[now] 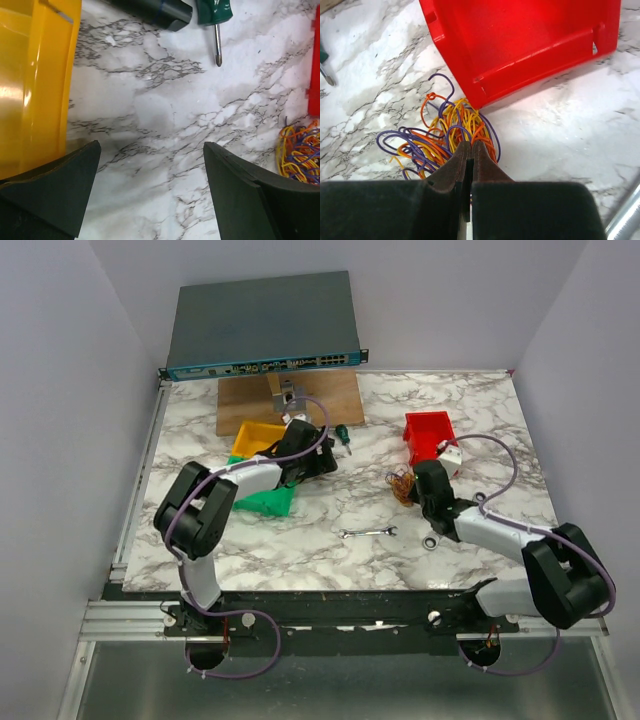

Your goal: Untangle the cables

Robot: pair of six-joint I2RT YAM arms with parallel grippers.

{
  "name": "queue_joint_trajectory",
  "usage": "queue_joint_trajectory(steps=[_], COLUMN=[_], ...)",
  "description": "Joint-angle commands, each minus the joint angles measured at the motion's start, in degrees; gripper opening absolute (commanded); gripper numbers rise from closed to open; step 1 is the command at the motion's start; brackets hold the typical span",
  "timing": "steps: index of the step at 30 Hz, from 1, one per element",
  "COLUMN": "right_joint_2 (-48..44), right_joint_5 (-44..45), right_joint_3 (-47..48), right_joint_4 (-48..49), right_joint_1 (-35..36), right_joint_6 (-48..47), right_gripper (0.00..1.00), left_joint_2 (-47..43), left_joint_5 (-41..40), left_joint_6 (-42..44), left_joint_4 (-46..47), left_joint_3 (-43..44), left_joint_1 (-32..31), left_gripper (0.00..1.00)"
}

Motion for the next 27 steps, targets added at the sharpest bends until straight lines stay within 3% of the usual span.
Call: queue_joint_trajectory(steps=[1,7,10,14,19,22,27], right_joint_2=[-5.7,-8.1,-7.1,-6.9,-7.8,-8.4,-9.0], right_joint_5=[-0.4,-28.4,-34.5,-35.0,-33.8,-31.6,-13.6], right_joint_3=[-4.2,-8.2,-8.7,-8.7,-9.7,-9.7,-8.2], right_joint_4=[4.7,18.8,22.0,22.1,22.6,21.7,13.9], right_joint_1=[-0.1,-0.1,-0.1,-0.1,-0.1,-0.1,-0.1], right_joint_6=[-1.5,-9.1,-9.0,-8.9,-9.0,-8.8,-5.1], right_gripper=[0.01,0.01,0.01,0.01,0.01,0.01,0.01], left_joint_2=[-6.9,-14.7,-17.5,-15.7,-13.1,-15.5,-22.3], left_joint_5=[-3.6,5.1,4.4,8.7,3.8,3.9,2.7], left_joint_6=[4.1,11.4,13.6,12.5,9.2,6.5,5.3], left_joint_4=[-2.0,2.2,-2.0,-5.9,-14.4,-13.1,-10.5], left_joint_3=[-2.1,-8.5,-9.4,-10.0,-9.5,-14.2,-21.5], left_joint_1=[0.7,-0.7,-2.7,-2.7,-1.2,1.5,5.1], left_gripper=[0.87,0.87,0.88,0.88,0.9,0.92,0.94])
